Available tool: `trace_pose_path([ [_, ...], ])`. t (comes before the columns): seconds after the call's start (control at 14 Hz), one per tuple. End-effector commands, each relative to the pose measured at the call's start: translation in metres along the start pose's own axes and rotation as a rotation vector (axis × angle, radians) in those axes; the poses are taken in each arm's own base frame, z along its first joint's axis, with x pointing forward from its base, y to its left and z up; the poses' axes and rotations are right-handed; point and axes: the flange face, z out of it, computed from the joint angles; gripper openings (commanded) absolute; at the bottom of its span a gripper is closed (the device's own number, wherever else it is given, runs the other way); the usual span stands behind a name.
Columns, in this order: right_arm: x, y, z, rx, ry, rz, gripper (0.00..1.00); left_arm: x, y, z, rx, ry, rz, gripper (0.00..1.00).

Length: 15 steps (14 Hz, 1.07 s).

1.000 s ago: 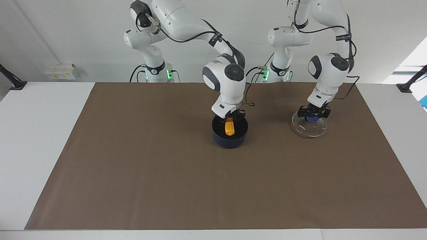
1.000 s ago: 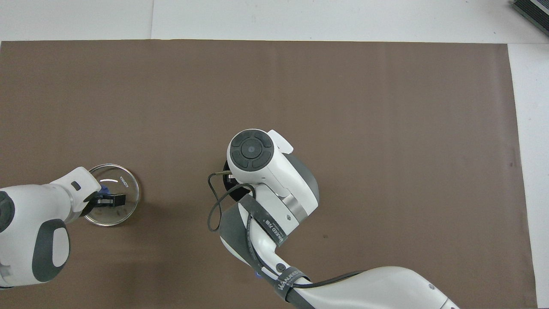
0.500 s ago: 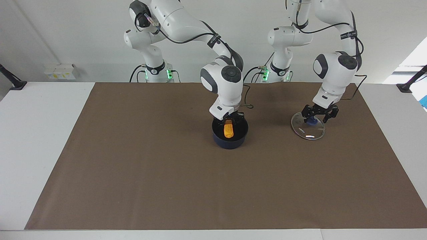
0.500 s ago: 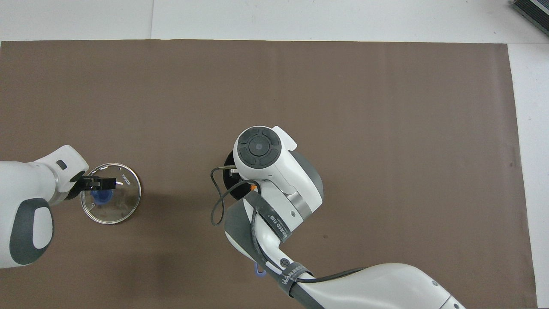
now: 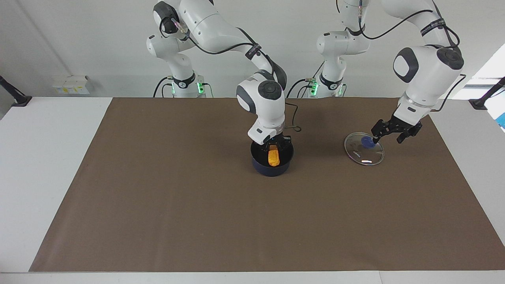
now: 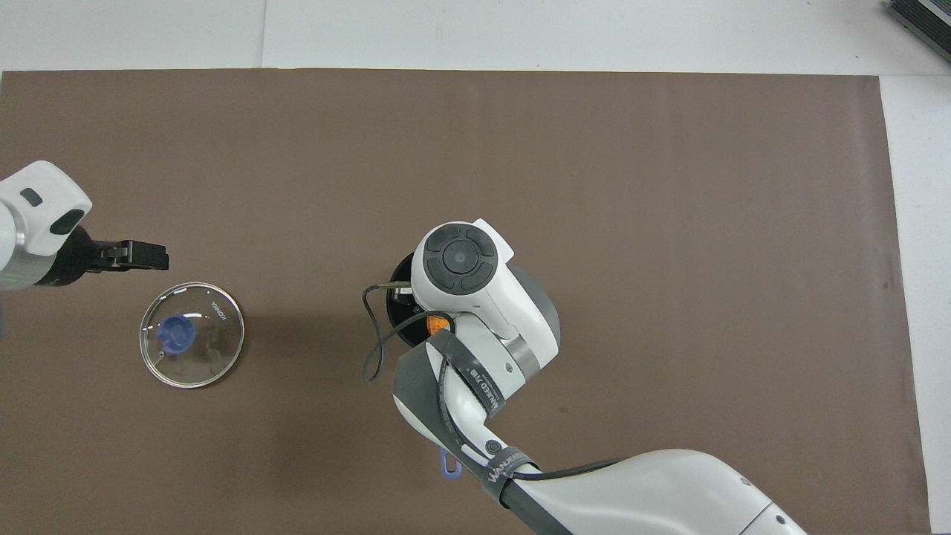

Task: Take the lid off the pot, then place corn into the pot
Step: 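Lower the corn into the pot and open the right gripper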

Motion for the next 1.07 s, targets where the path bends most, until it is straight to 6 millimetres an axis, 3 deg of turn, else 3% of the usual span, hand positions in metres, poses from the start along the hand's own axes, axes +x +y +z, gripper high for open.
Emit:
trace_pose_path([
  [0.0, 0.001, 0.003, -0.002, 0.014, -0.001, 0.035, 1.0, 0.015, 0.006, -0.034, -0.016, -0.04, -0.005, 1.0],
  [0.14, 0.0, 0.002, -0.016, 0.014, 0.012, 0.03, 1.0, 0.015, 0.01, -0.062, -0.017, -0.057, 0.003, 1.0],
  [0.21, 0.002, 0.008, -0.034, 0.015, 0.022, 0.034, 1.0, 0.015, 0.013, -0.076, -0.015, -0.067, 0.009, 1.0],
  [0.57, 0.022, 0.082, -0.143, -0.006, 0.054, 0.096, 1.0, 0.005, 0.018, -0.134, 0.002, -0.108, 0.027, 1.0],
  [1.0, 0.034, 0.176, -0.23, -0.048, 0.113, 0.221, 1.0, -0.005, 0.024, -0.142, 0.005, -0.108, 0.052, 1.0],
])
